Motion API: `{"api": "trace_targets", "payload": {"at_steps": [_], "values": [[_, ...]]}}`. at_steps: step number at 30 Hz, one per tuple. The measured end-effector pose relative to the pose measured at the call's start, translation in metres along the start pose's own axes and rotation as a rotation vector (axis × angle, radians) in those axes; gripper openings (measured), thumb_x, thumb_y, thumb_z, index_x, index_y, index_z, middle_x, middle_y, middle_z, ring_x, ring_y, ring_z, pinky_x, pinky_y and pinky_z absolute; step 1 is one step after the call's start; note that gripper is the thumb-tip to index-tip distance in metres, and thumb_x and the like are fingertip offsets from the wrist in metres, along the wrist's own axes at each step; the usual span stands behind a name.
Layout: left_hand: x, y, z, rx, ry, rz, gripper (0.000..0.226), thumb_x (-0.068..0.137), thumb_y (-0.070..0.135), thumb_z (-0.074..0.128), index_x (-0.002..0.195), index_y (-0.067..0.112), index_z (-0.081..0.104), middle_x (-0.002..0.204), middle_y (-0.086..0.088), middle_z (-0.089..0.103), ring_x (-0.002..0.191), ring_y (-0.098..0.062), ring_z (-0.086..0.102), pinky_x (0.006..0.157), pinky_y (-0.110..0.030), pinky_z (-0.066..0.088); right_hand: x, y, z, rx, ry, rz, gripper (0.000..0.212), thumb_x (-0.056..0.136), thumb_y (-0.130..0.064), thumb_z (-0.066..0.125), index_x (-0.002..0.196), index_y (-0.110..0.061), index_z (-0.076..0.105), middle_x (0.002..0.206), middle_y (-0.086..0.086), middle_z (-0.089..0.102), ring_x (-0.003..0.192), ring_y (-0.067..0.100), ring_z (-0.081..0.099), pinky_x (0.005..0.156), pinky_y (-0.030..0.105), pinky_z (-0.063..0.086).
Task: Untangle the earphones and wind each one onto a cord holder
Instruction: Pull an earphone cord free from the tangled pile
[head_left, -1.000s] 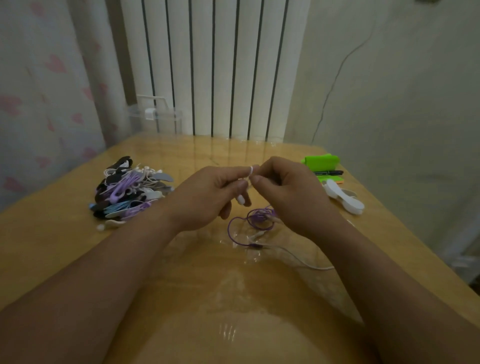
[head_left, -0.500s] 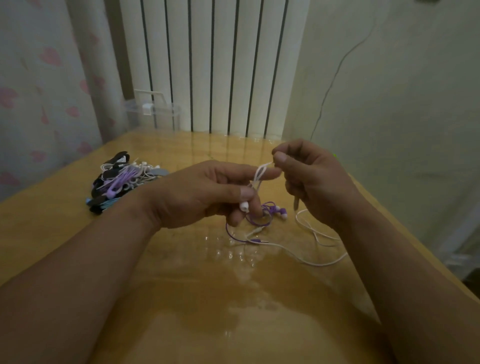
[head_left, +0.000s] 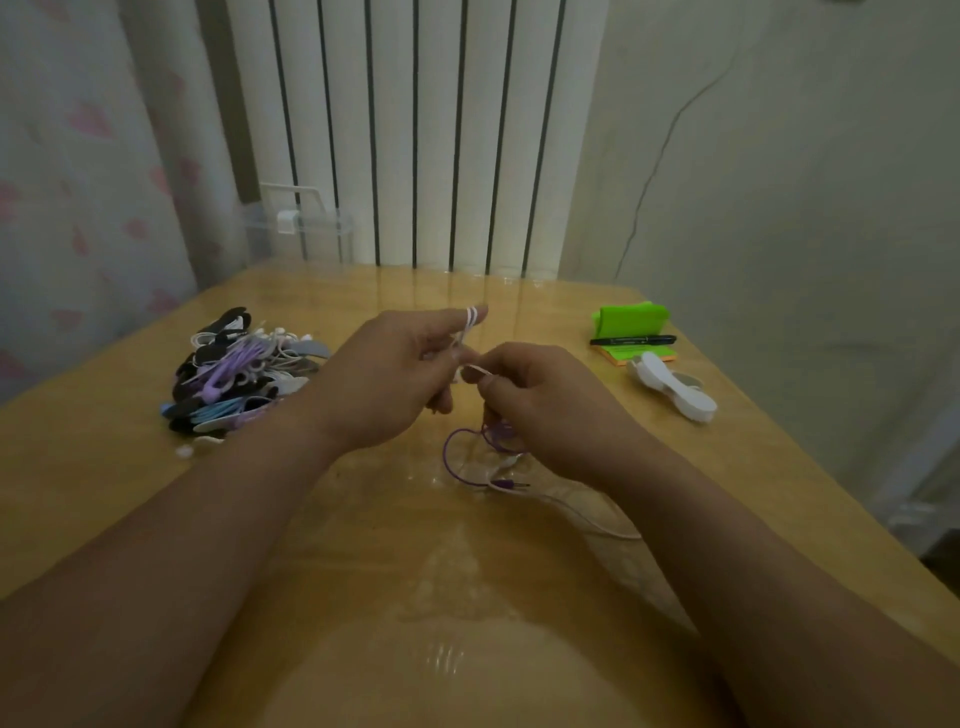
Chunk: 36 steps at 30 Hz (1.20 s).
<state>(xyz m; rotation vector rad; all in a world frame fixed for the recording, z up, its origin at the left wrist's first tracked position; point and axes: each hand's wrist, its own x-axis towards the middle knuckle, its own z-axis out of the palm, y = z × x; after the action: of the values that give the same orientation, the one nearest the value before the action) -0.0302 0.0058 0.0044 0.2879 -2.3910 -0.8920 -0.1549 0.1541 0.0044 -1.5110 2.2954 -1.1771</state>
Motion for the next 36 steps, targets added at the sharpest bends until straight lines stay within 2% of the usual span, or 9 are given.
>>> {"api": "trace_targets", "payload": {"at_steps": [4, 7, 12, 18, 26, 32, 34, 35, 36], "values": [[-0.001, 0.007, -0.001, 0.208, -0.243, 0.008, 0.03, 0.109, 0.023, 0.051, 0.134, 0.032, 0.064, 0.085, 0.023, 0.072, 0.069, -0.009, 0.065, 0.071, -0.035, 0.055, 0.002, 0.001, -0.012, 0.02, 0.133, -0.032, 0.011, 0.099, -0.017, 0.06, 0.102, -0.025, 0.066, 0.085, -0.006, 0.07, 0.079, 0.004, 0.066, 0.069, 0.024, 0.057], [-0.003, 0.013, -0.006, 0.121, -0.343, 0.016, 0.024, 0.109, 0.022, 0.052, 0.126, 0.026, 0.069, 0.091, 0.012, 0.074, 0.069, -0.013, 0.064, 0.07, -0.034, 0.055, 0.005, 0.004, -0.02, 0.088, 0.186, -0.09, 0.009, 0.096, -0.016, 0.067, 0.096, -0.025, 0.066, 0.085, -0.003, 0.072, 0.082, 0.008, 0.07, 0.076, 0.039, 0.059], [-0.004, 0.013, -0.019, -0.151, -0.452, -0.05, 0.025, 0.108, 0.015, 0.054, 0.114, 0.028, 0.075, 0.091, -0.007, 0.075, 0.068, -0.014, 0.057, 0.068, -0.027, 0.052, 0.001, 0.004, -0.031, 0.108, 0.094, -0.122, 0.014, 0.092, -0.028, 0.079, 0.1, -0.023, 0.068, 0.081, -0.004, 0.076, 0.072, 0.003, 0.071, 0.055, 0.013, 0.046], [-0.005, 0.008, -0.02, -0.491, -0.686, -0.148, 0.037, 0.104, 0.012, 0.055, 0.138, 0.018, 0.067, 0.087, -0.009, 0.069, 0.067, -0.012, 0.054, 0.064, -0.022, 0.049, 0.006, 0.013, -0.043, 0.541, 0.062, -0.057, 0.01, 0.098, -0.016, 0.069, 0.092, -0.008, 0.066, 0.068, 0.007, 0.064, 0.048, 0.013, 0.036, 0.044, 0.025, 0.029], [0.002, 0.008, -0.008, -0.897, -0.281, -0.096, 0.04, 0.102, 0.02, 0.056, 0.14, 0.028, 0.066, 0.11, -0.019, 0.064, 0.047, -0.007, 0.039, 0.05, -0.021, 0.03, 0.003, 0.009, -0.001, 0.557, -0.027, 0.08, 0.032, 0.11, -0.033, 0.05, 0.103, -0.008, 0.069, 0.062, -0.004, 0.048, 0.055, 0.011, 0.036, 0.05, 0.027, 0.033], [0.001, 0.004, -0.001, -0.453, 0.062, -0.101, 0.039, 0.108, 0.02, 0.054, 0.147, 0.027, 0.058, 0.109, -0.008, 0.078, 0.048, -0.008, 0.034, 0.047, -0.028, 0.043, -0.002, -0.003, 0.004, 0.204, -0.051, -0.009, 0.024, 0.107, -0.033, 0.054, 0.104, -0.022, 0.075, 0.064, -0.009, 0.059, 0.058, 0.007, 0.052, 0.057, 0.031, 0.045], [0.0, 0.002, 0.002, -0.301, 0.07, -0.064, 0.04, 0.107, 0.017, 0.056, 0.146, 0.027, 0.059, 0.103, -0.003, 0.079, 0.059, 0.0, 0.066, 0.075, -0.037, 0.059, -0.001, -0.003, -0.002, 0.121, -0.035, -0.007, 0.022, 0.105, -0.035, 0.06, 0.103, -0.02, 0.076, 0.068, -0.01, 0.067, 0.059, 0.01, 0.061, 0.059, 0.036, 0.055], [0.0, 0.0, 0.002, -0.218, 0.055, -0.044, 0.041, 0.107, 0.017, 0.058, 0.146, 0.026, 0.059, 0.1, 0.007, 0.079, 0.103, 0.005, 0.057, 0.098, -0.034, 0.038, -0.001, -0.001, -0.006, 0.053, -0.016, -0.008, 0.019, 0.104, -0.035, 0.062, 0.102, -0.022, 0.075, 0.073, -0.007, 0.07, 0.063, 0.01, 0.066, 0.063, 0.036, 0.058], [0.0, -0.001, 0.001, -0.128, 0.026, -0.024, 0.041, 0.106, 0.018, 0.058, 0.146, 0.028, 0.059, 0.095, 0.016, 0.078, 0.097, 0.004, 0.07, 0.096, -0.025, 0.05, 0.0, 0.001, -0.01, -0.012, 0.014, -0.014, 0.015, 0.102, -0.034, 0.063, 0.1, -0.025, 0.075, 0.076, -0.006, 0.07, 0.066, 0.009, 0.066, 0.063, 0.036, 0.059]]}}
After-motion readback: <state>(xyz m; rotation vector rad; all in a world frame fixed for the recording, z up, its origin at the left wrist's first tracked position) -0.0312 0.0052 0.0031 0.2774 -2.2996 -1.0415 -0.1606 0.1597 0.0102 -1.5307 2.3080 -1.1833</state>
